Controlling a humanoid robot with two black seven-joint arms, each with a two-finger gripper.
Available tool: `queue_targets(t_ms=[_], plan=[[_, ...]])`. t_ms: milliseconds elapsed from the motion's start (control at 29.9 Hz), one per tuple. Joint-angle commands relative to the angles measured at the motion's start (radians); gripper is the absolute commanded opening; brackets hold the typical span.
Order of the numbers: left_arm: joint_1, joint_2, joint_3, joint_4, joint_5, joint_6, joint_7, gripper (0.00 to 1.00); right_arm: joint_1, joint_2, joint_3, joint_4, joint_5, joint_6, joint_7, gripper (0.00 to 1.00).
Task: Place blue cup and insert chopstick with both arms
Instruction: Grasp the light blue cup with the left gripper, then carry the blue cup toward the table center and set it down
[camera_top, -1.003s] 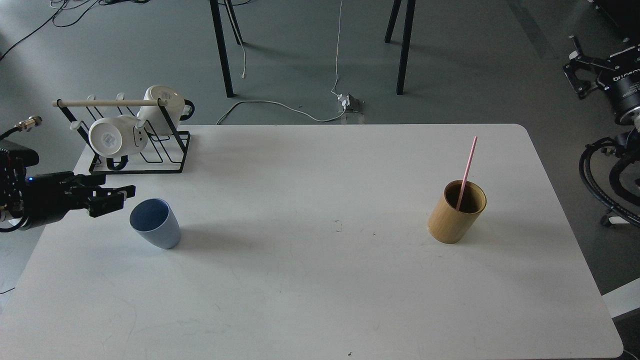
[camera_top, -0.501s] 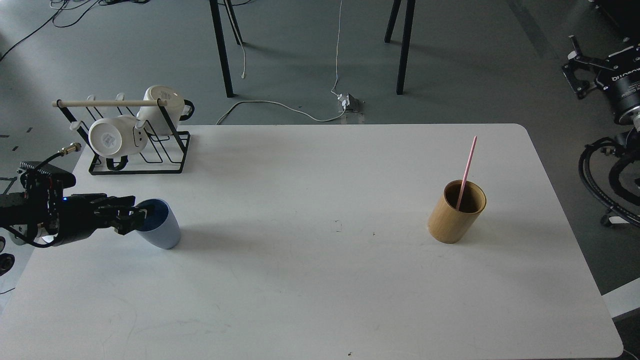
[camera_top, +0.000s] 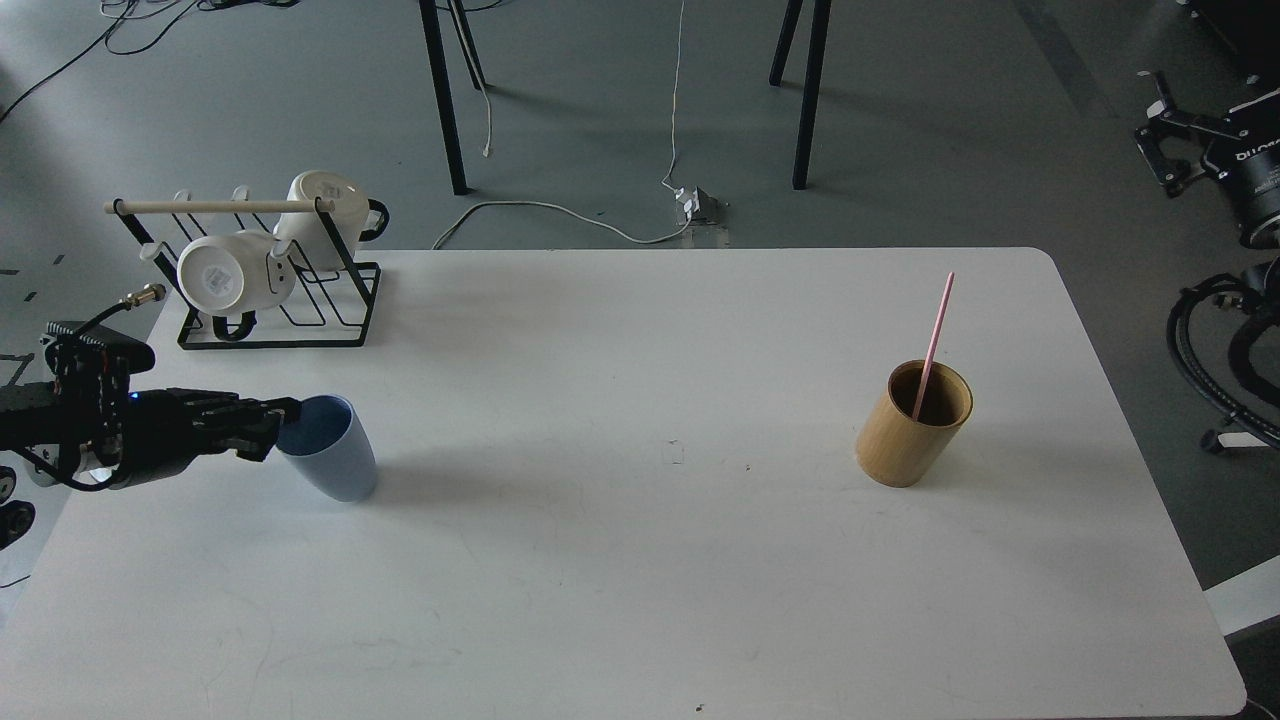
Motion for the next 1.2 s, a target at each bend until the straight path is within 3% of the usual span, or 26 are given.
queue_targets(t_ms=[0, 167, 301, 501, 568, 602, 635, 702, 1170], plan=[[-0.024, 0.000, -0.002, -0.016, 0.000, -0.002, -0.002, 0.02, 0.001, 0.000, -0.001, 0.003, 0.000, 0.000, 0.000, 0.99], [-0.121, 0.003, 0.004, -0.083, 0.015, -0.033, 0.010, 0.02, 0.001, -0.002, 0.005, 0.005, 0.000, 0.000, 0.000, 0.99], [-0.224, -0.011, 0.004, -0.144, 0.179, -0.111, 0.038, 0.02, 0.004, -0.002, 0.006, 0.005, 0.000, 0.000, 0.000, 0.99], [-0.342, -0.188, 0.003, -0.310, 0.215, -0.266, 0.044, 0.02, 0.014, -0.021, 0.006, 0.005, 0.000, 0.000, 0.000, 0.99], [-0.346, -0.228, 0.003, -0.368, 0.224, -0.312, 0.085, 0.02, 0.014, -0.028, 0.006, 0.006, 0.000, 0.000, 0.000, 0.99], [-0.345, -0.260, 0.004, -0.375, 0.229, -0.327, 0.126, 0.02, 0.014, -0.034, 0.008, 0.006, 0.000, 0.000, 0.000, 0.99], [-0.343, -0.294, 0.007, -0.375, 0.242, -0.338, 0.168, 0.02, 0.014, -0.043, 0.008, 0.008, 0.000, 0.000, 0.000, 0.99], [-0.342, -0.356, 0.016, -0.361, 0.282, -0.343, 0.197, 0.02, 0.014, -0.061, 0.009, 0.011, 0.000, 0.000, 0.000, 0.99], [-0.333, -0.584, 0.053, -0.200, 0.373, -0.340, 0.203, 0.02, 0.011, -0.103, 0.014, 0.011, 0.002, 0.000, 0.000, 0.99]])
